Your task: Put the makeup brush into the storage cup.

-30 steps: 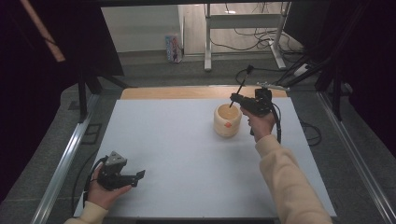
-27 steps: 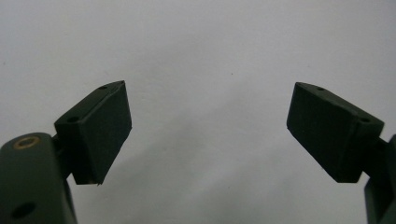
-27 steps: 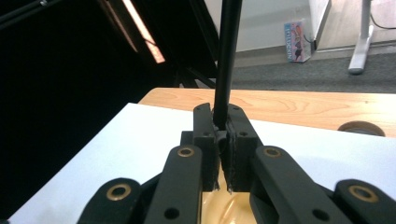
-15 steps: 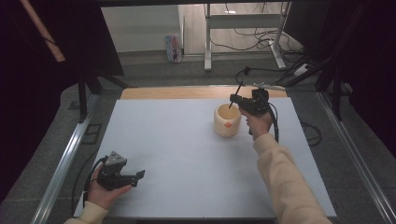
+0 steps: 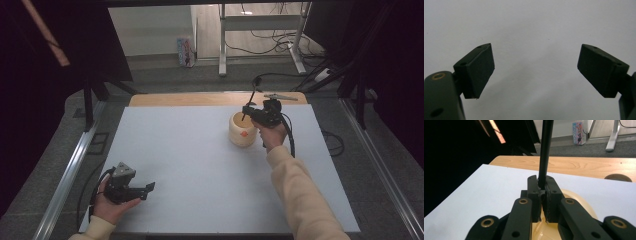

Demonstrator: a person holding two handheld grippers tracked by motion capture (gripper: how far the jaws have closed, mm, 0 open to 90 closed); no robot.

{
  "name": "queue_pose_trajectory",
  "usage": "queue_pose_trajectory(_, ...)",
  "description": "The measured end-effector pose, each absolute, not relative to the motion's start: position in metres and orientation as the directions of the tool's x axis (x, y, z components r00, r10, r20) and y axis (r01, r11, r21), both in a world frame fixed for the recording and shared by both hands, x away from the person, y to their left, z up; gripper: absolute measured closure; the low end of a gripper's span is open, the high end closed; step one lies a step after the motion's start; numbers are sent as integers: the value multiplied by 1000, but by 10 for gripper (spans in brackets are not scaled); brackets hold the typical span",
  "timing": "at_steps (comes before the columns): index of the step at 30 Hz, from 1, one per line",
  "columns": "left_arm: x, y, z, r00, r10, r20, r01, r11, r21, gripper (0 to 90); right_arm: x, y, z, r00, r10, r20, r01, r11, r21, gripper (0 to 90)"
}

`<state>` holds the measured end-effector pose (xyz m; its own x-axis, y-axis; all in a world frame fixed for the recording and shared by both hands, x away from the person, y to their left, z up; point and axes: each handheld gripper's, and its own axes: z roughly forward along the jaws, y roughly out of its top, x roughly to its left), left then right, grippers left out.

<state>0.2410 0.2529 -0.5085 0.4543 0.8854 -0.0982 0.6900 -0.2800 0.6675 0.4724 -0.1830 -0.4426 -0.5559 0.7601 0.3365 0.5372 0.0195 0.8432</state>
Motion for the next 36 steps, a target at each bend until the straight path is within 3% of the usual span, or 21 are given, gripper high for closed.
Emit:
queue_pose_trajectory(24,241,252,-509,456,884,-99,690,-281,667,156,469,-184,-445,-560,760,331,526,17,850,837)
queue_pose_trajectory(25,241,252,-509,456,884,-99,690,-281,667,156,469,-184,-445,-563,759,327,519,17,854,775)
queue_pose_trajectory(27,241,252,-509,456,884,-101,690,-280,667,156,468,-184,-443,-566,765,306,489,13,872,468)
queue_pose_trajectory(28,241,252,-508,456,884,-100,690,-281,667,155,466,-182,-441,-543,790,285,481,14,877,386)
queue_pose_trajectory(32,241,252,-508,457,884,-100,690,-281,667,155,462,-184,-436,-503,813,294,470,-29,882,219)
queue_pose_trajectory(36,241,252,-508,457,884,-98,689,-283,668,155,460,-186,-432,-505,814,286,461,-26,887,195)
